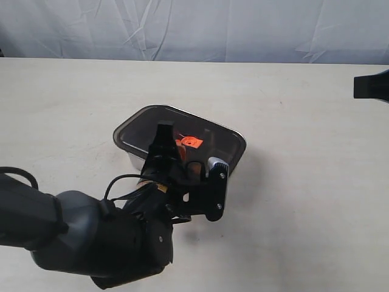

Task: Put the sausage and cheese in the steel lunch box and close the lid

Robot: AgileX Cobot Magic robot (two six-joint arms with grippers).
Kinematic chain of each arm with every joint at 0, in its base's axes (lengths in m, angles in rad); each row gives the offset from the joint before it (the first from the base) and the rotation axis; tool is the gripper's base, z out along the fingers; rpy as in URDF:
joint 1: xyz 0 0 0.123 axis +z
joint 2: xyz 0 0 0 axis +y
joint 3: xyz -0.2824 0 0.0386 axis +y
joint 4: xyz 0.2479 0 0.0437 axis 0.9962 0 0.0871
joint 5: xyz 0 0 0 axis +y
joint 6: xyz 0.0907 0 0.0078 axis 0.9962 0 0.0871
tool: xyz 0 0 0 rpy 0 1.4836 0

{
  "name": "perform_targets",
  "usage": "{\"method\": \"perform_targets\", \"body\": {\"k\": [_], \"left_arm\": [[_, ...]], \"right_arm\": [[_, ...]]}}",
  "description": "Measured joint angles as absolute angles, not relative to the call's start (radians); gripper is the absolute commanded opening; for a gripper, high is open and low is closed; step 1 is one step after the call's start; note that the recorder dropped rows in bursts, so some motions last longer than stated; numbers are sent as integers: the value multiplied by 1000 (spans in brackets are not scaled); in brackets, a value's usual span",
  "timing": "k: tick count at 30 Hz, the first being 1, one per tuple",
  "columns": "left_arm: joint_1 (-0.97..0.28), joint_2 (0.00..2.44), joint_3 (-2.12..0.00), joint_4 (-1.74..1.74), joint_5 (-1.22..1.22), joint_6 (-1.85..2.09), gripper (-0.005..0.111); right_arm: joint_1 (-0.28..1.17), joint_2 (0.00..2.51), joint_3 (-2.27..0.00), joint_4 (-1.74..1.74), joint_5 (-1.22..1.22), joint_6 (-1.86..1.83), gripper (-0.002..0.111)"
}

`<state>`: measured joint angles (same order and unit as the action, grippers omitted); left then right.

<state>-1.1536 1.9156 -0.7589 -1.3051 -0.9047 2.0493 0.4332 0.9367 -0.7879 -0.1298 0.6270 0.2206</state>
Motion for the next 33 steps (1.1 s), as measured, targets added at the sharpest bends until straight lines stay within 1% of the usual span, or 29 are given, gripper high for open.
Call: {"method": "perform_targets", "body": {"k": [1,3,5,18,25,33], "left_arm": [[-1154,1916,-759,-1305,-905,2049,56],[-1155,1916,-759,-1307,-920,2049,64],[-1155,1916,-761,-1314,-945,2049,68],[-1155,1913,-768,-1436,-1020,2096,68],[-1157,1872,-768,-1482,-968,2098,68],[-1166,1815,-768,-1510,-827,2098,68]], "right_arm": [[433,937,-788,-130,627,221,0],[433,937,-788,-130,627,221,0],[433,937,-788,-130,627,221,0],[433,937,-788,-130,629,221,0],[433,937,-788,-128,629,221,0],[433,937,-788,-128,629,221,0]]}}
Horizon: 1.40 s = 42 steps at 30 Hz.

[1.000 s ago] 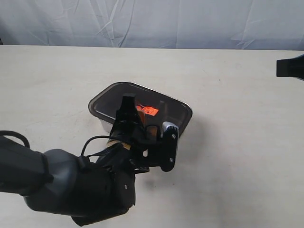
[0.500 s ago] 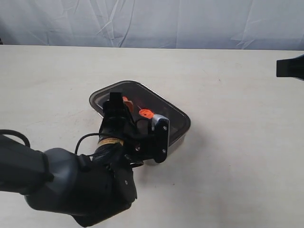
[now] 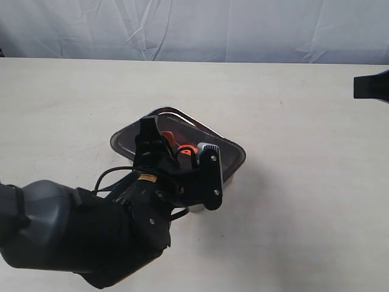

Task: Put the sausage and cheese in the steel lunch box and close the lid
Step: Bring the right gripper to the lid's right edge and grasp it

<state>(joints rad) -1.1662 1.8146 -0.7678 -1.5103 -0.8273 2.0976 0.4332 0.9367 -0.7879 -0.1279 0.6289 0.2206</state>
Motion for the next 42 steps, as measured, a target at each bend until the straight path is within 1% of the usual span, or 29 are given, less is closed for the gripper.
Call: {"method": "perform_targets", "body": {"k": [6,10,14,16,17,18,20,22,24,31,42], "left_arm": [[-1166,1815,-768,-1512,-825,2098,68],[-1166,1815,-768,-1512,-825,2098,68],[-1166,1815,-766,-1512,-824,2098,68],[-1166,1815,-766,-1512,-822,2098,68],[-1166,1814,-766,-1512,-822,2098,68],[-1166,1813,-766,-1512,-822,2098,68],[-1166,1813,-766,-1512,-820,2098,68],[-1166,1813,-764,-1512,-822,2098,68],[-1166,1813,-764,-1512,-822,2098,68],[-1168,1813,-764,-1531,-831,2098,68],[-1177,1813,-763,-1551,-873,2098,67]], "right_arm": [[433,937,-788,-119,629,218,0],[433,937,-766,-11,620,176,-1],[433,975,-575,401,445,-54,-1],[438,1036,-490,645,337,-188,-1],[463,1081,-472,835,291,-327,-1],[480,1108,-470,932,277,-406,-1],[551,1222,-491,1257,237,-690,-1],[591,1312,-532,1453,230,-872,-1],[609,1403,-582,1588,272,-1010,-1],[615,1601,-660,1719,385,-1146,-1],[615,1632,-666,1775,415,-1228,-1]]}}
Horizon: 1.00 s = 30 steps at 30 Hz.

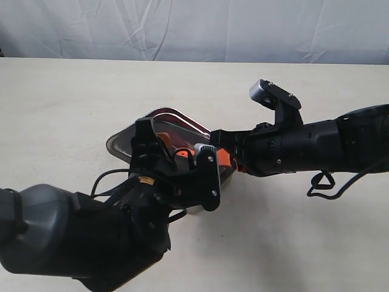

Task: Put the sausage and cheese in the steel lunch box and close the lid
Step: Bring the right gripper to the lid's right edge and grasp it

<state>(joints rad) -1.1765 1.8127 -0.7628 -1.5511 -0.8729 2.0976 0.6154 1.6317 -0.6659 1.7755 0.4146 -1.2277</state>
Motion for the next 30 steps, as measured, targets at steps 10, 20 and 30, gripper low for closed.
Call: {"method": "perform_targets", "body": {"k": [10,20,30], "left_arm": [[-1177,1813,-760,-1576,-893,2098,67],[-1177,1813,-760,-1576,-893,2098,67],[-1177,1813,-760,-1576,-897,2098,67]], "right_arm": [[484,1448,-666,1447,593,-1007,31],[406,1385,-577,1205,732,-765,40],[405,1422,-505,1497,647,-789,40]]}}
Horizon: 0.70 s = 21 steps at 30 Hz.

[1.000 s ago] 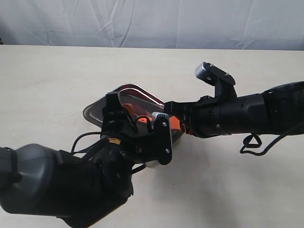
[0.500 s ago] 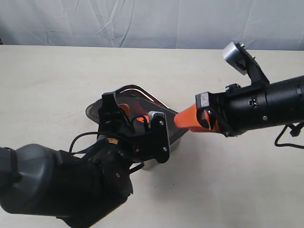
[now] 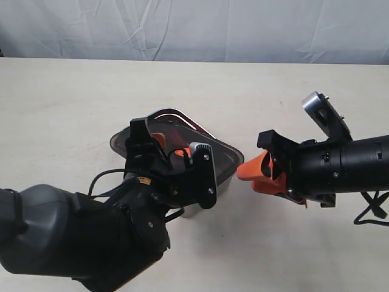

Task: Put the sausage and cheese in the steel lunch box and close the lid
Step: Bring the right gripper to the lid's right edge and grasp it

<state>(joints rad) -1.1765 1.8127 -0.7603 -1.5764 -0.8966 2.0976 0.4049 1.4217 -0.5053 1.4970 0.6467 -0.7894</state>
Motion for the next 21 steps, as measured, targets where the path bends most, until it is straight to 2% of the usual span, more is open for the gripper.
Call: {"method": "perform_targets", "body": {"k": [9,21], "left_arm": [[-1177,1813,-760,-1576,-899,2098,67],[-1177,1813,-760,-1575,-900,2098,67]], "right_arm": [[405,1494,-477,1718,653,-847,40],[449,1559,-480,1737,673,-875,40]]}}
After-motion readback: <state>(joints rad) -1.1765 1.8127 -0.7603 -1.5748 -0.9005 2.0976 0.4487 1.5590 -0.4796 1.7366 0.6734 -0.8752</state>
